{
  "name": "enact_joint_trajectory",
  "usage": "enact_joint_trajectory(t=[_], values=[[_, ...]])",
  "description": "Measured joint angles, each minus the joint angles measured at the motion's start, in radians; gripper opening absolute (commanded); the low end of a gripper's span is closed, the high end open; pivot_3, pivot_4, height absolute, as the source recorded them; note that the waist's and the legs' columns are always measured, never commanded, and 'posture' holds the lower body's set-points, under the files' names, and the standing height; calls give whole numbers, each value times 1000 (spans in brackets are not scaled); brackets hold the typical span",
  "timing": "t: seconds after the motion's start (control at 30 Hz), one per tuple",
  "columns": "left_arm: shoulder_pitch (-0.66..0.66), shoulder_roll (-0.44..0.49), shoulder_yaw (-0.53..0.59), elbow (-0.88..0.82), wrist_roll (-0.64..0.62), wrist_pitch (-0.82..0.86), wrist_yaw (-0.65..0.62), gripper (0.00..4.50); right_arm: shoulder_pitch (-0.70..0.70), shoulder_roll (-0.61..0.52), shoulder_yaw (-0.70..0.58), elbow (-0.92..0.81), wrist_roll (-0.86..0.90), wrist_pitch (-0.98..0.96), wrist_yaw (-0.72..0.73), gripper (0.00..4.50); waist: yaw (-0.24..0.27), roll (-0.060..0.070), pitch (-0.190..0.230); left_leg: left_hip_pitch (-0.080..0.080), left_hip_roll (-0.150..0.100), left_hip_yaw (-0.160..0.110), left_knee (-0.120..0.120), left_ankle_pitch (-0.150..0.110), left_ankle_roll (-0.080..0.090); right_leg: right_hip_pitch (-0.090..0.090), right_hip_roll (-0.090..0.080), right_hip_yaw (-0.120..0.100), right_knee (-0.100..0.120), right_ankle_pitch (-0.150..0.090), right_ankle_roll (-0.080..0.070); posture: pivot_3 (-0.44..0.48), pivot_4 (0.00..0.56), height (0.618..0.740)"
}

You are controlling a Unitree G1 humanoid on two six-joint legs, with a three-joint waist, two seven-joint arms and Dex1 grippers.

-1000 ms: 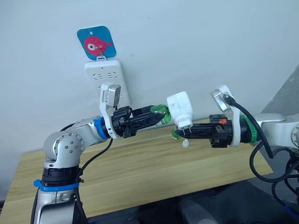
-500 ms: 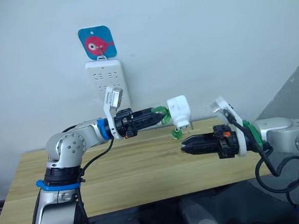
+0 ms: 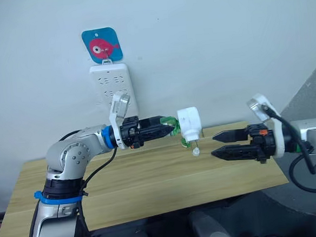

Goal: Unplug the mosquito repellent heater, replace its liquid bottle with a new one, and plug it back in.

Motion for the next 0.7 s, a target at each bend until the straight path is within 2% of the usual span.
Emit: enact_joint_trajectory(t=[0.3, 0.5, 0.7], values=[[81, 20, -87, -86, 193, -261, -107, 2310, -67, -1, 17, 85, -47, 19, 63, 4500, -1, 0, 0, 0, 0, 1, 0, 0, 0, 0, 0, 1, 0, 0, 0, -247, 77, 729], [105, 20, -96, -93, 239, -355, -138, 2310, -107, 13, 81, 110, -118, 23, 161, 4500, -1, 0, 0, 0, 0, 1, 0, 0, 0, 0, 0, 1, 0, 0, 0, -231, 79, 729], [123, 21, -99, -90, 249, -390, -171, 2310, -132, 83, 126, 112, -141, 28, 175, 4500, -1, 0, 0, 0, 0, 1, 0, 0, 0, 0, 0, 1, 0, 0, 0, -228, 74, 729]])
